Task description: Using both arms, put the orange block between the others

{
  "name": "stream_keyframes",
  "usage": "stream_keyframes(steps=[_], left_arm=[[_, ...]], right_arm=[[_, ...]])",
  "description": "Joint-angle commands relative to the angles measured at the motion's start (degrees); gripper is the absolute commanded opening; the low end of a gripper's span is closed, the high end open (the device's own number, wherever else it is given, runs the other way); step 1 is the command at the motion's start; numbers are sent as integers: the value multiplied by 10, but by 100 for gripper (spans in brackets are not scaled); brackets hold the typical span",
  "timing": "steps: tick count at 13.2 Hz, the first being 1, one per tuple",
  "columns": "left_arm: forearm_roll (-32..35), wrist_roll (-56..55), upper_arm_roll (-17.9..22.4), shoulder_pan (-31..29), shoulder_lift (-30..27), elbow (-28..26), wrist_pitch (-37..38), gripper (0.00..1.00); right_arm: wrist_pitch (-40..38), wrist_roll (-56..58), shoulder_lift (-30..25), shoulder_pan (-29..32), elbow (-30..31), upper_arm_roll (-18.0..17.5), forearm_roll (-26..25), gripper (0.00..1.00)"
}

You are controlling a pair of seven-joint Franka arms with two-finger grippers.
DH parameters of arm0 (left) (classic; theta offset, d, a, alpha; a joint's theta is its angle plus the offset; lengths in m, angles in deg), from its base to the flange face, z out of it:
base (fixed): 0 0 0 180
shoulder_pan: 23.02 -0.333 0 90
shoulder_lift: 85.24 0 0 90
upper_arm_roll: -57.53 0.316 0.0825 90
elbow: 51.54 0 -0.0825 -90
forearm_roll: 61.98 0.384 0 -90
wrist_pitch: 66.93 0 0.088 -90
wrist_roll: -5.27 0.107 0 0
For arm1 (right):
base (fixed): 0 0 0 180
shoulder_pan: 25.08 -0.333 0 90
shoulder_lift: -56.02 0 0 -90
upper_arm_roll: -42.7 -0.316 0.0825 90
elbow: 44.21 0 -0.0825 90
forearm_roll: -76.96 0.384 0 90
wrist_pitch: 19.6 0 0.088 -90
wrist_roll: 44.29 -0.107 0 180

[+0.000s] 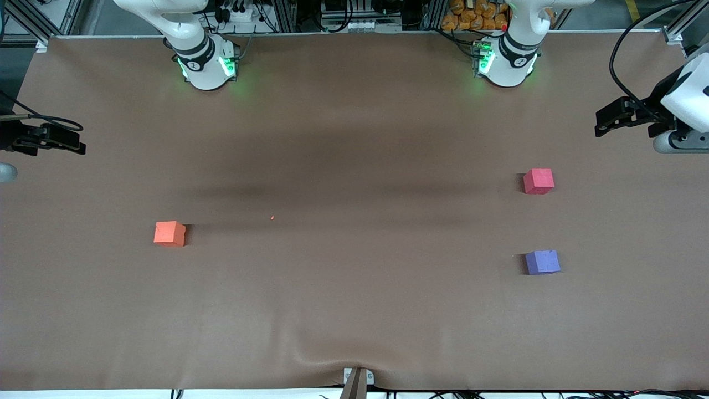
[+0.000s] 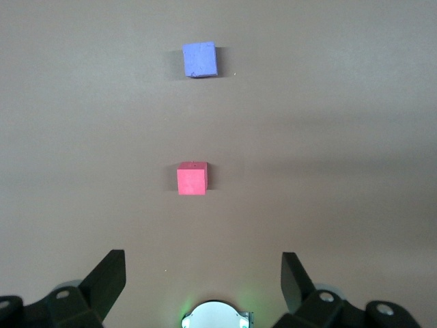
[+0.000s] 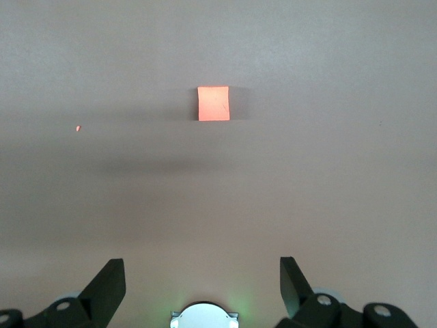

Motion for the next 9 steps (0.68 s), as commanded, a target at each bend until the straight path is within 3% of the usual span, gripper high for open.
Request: stream_keyframes(steps=[1, 9], left_arm=[[-1, 0, 0, -1, 0, -1, -3, 100], [0, -1, 0, 3, 6, 1, -5, 100]], right_arm=[[-4, -7, -9, -5, 3, 2, 7, 100], [18, -6, 3, -8, 28, 2, 8, 100]])
